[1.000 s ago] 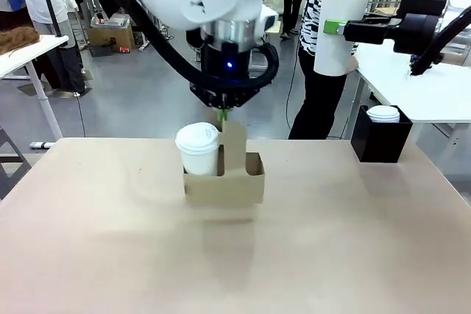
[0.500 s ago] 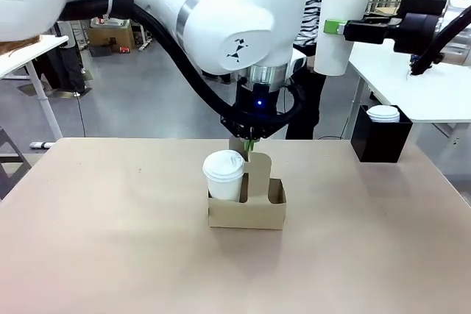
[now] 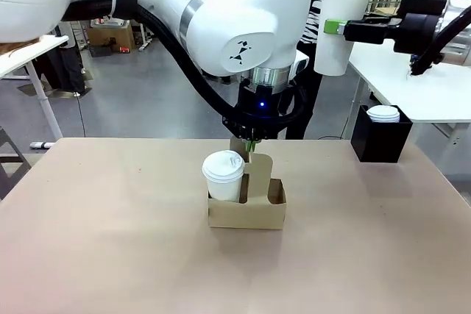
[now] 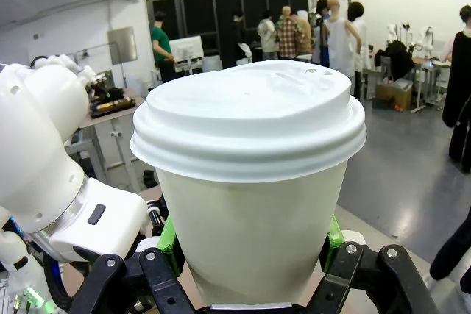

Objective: Pour a drink into a cup and package it in a carrier.
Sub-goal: Insert the held 600 ml Paper Cup into the Cup Carrier.

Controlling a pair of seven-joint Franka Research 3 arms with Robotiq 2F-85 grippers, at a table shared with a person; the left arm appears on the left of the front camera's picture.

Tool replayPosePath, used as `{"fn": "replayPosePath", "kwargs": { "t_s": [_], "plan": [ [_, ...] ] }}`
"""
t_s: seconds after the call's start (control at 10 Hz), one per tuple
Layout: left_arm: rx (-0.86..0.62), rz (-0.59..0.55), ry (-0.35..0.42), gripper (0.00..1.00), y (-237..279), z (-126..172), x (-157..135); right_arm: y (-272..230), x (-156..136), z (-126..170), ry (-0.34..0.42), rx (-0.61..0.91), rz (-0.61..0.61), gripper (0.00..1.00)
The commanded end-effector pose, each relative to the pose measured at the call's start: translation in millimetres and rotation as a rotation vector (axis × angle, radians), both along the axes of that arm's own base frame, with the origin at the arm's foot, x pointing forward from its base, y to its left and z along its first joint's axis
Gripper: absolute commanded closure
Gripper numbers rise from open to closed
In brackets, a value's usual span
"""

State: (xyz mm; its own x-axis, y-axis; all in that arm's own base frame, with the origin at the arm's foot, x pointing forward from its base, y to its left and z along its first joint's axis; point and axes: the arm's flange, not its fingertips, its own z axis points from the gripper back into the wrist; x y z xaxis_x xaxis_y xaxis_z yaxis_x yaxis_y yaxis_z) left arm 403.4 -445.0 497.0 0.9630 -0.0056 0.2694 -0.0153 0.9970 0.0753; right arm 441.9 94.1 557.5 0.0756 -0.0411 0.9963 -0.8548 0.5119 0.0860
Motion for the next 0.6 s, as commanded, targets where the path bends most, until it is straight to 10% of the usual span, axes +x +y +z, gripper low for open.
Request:
{"fn": "replayPosePath", "kwargs": {
  "t_s": [0.0,0.1,0.2,0.4,0.5],
  "plan": [
    [0.0,-0.003,0.003,0.98,1.9,-1.6,1.6,2.1,-0.2,1.4,-0.011,0.007,0.005,0.19],
    [0.0,0.0,0.0,0.79,0.0,0.0,0.0,2.1,-0.2,1.4,-0.011,0.007,0.005,0.19],
    [-0.012,-0.034,0.003,0.39,9.1,6.0,-4.1,2.1,-0.2,1.4,-0.011,0.007,0.005,0.19],
    [-0.067,-0.081,0.017,0.0,25.9,25.1,-14.6,2.1,-0.2,1.4,-0.011,0.007,0.005,0.19],
    [-0.103,-0.111,0.003,0.0,35.2,40.6,-21.2,0.0,0.0,0.0,0.0,0.0,0.0,0.19]
  ]
}}
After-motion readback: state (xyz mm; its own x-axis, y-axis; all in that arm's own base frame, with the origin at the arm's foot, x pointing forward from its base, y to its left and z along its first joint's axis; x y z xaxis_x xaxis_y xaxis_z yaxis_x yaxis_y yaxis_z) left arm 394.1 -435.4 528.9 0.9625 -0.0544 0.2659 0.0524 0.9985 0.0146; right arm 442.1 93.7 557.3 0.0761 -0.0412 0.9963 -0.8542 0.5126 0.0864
